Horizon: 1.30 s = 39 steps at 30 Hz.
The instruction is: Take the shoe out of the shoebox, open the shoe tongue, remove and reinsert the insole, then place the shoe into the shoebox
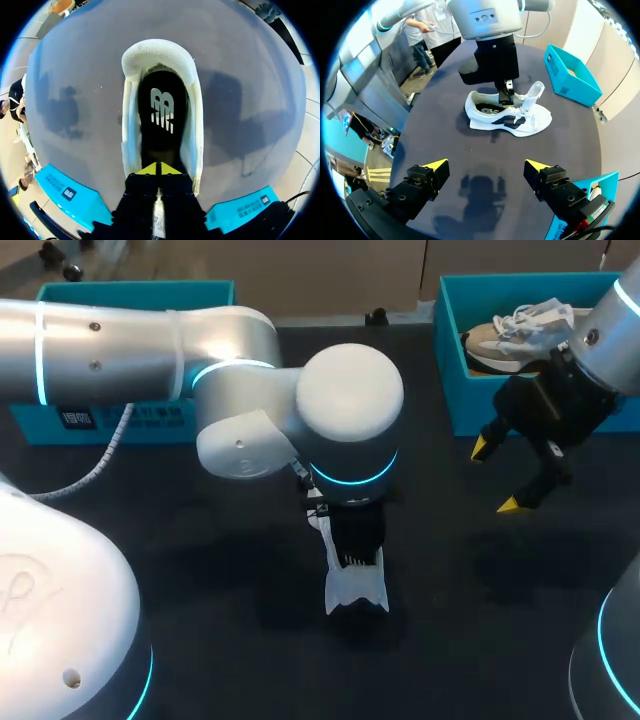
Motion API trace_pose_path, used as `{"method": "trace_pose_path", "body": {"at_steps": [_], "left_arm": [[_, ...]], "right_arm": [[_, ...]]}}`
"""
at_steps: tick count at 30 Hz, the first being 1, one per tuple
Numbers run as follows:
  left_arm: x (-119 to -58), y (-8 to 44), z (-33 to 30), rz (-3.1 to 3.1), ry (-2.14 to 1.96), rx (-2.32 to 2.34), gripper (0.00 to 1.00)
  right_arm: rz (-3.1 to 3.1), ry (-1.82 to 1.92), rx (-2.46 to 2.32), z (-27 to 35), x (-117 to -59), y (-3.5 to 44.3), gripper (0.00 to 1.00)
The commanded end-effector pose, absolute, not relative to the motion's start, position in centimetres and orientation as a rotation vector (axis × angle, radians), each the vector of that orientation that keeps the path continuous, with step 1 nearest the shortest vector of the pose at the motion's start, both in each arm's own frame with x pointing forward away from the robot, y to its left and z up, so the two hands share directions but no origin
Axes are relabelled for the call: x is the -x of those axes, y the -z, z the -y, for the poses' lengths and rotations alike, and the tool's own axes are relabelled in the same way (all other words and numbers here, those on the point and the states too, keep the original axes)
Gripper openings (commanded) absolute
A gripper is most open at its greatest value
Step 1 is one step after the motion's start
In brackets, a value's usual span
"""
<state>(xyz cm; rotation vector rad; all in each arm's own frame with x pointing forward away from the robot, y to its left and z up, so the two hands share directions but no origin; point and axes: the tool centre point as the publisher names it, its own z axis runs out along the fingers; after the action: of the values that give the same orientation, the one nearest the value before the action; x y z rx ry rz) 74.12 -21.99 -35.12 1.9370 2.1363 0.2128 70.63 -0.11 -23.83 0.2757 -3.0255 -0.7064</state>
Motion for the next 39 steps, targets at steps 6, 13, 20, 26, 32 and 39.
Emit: {"method": "trace_pose_path", "body": {"at_steps": [6,13,20,26,32,39], "left_arm": [[-74.1,35.4,22.1,-2.166,-0.232,-1.904,1.00],[-74.6,34.6,21.8,-2.196,-0.236,-1.867,1.00],[-75.1,35.2,21.5,-2.230,-0.225,-1.866,1.00],[-75.3,35.2,21.4,-2.229,-0.221,-1.880,1.00],[-75.5,35.0,21.3,-2.215,-0.231,-1.895,1.00],[-76.4,34.2,21.1,-2.207,-0.227,-1.955,1.00]], "right_arm": [[3.027,0.702,-0.276,0.0,-70.6,23.9,1.00],[3.027,0.702,-0.276,0.0,-70.6,23.9,1.00],[3.027,0.702,-0.276,0.0,-70.6,23.9,1.00],[3.027,0.702,-0.276,0.0,-70.6,23.9,1.00],[3.027,0.702,-0.276,0.0,-70.6,23.9,1.00],[3.027,0.702,-0.276,0.0,-70.6,23.9,1.00]]}}
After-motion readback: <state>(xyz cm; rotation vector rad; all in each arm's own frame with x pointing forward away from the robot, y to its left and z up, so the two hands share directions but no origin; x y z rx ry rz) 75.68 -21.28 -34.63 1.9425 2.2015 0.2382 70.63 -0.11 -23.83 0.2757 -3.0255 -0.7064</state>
